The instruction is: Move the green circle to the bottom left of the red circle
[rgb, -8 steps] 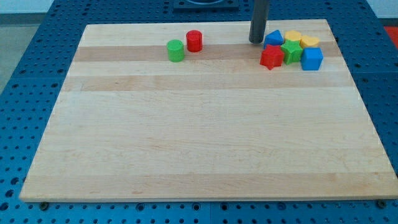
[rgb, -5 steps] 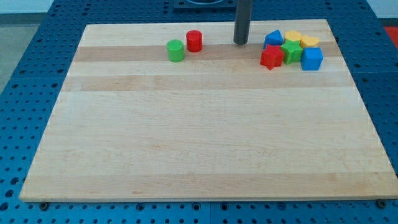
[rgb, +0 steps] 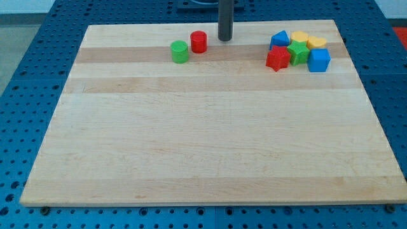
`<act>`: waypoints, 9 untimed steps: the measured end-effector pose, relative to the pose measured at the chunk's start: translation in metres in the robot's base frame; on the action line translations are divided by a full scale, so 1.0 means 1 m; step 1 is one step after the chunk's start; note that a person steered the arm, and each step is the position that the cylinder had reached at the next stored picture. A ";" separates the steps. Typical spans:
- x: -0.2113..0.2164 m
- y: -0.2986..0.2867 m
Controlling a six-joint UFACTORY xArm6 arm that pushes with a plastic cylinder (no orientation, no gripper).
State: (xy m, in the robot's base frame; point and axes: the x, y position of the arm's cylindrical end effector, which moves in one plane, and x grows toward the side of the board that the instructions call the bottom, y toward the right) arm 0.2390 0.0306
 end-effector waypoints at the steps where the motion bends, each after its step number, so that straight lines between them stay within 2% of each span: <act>1: -0.021 -0.045; 2: -0.020 -0.071; 4: -0.010 -0.179; 5: -0.010 -0.196; 9: 0.062 -0.156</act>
State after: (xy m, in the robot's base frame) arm 0.3012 -0.1258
